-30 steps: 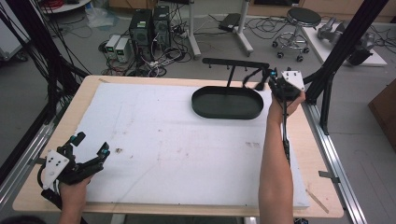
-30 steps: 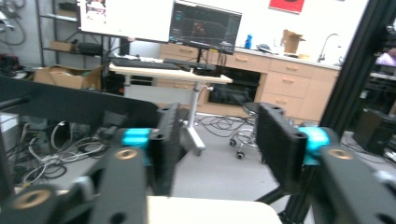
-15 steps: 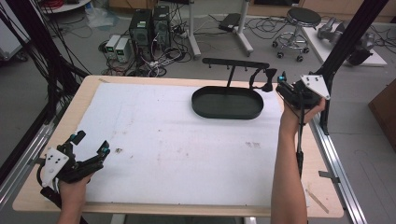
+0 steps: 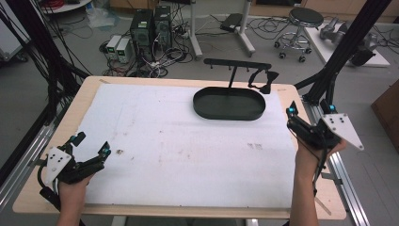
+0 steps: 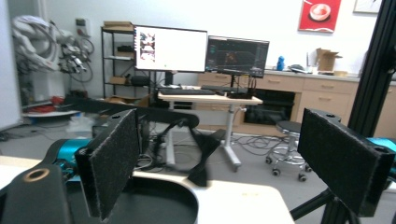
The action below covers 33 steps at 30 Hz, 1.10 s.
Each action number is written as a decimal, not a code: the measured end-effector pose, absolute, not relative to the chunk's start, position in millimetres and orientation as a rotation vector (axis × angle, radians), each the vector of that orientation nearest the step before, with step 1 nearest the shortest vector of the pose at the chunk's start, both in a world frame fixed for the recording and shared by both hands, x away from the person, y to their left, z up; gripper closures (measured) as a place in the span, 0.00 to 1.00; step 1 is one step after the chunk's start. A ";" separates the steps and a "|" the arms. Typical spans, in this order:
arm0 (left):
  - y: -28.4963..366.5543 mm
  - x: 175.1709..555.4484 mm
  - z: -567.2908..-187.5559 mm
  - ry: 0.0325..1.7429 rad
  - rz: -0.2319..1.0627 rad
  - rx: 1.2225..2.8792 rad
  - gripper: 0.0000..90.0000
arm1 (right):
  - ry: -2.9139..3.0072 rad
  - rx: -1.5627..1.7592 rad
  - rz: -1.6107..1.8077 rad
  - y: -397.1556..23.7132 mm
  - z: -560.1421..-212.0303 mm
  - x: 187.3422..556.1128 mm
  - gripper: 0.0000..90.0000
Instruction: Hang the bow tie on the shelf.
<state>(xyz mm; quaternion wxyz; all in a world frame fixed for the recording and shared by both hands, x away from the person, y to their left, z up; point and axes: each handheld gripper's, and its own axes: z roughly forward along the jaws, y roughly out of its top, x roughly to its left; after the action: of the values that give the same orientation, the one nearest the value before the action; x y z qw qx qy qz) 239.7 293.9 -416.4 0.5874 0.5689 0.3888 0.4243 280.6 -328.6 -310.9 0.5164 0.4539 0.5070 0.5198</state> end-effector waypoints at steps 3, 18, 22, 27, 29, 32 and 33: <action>295.0 239.0 -415.6 0.907 0.989 1.321 0.15 | 1.230 1.106 1.261 -331.2 -320.1 263.9 0.14; 290.4 240.4 -422.8 0.888 0.989 1.384 0.15 | 1.379 1.108 1.346 -336.3 -378.2 221.9 0.13; 289.2 240.1 -423.8 0.884 0.982 1.382 0.15 | 1.447 1.090 1.357 -330.5 -387.1 223.2 0.13; 287.6 240.1 -423.3 0.874 0.980 1.377 0.15 | 1.480 1.096 1.351 -325.5 -391.3 223.6 0.13; 287.2 240.1 -423.0 0.871 0.981 1.379 0.15 | 1.479 1.110 1.349 -325.4 -392.6 224.1 0.13; 286.8 239.9 -422.4 0.871 0.981 1.390 0.15 | 1.487 1.112 1.350 -326.9 -393.7 225.4 0.13; 286.8 239.9 -422.4 0.871 0.981 1.390 0.15 | 1.488 1.113 1.348 -327.0 -393.9 225.4 0.13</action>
<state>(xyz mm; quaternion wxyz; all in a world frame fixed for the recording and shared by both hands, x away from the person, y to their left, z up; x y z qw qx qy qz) 239.9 286.8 -422.4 0.5773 0.5939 0.3720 0.4192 225.4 -327.0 -393.9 0.4103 0.4422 0.5911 0.5355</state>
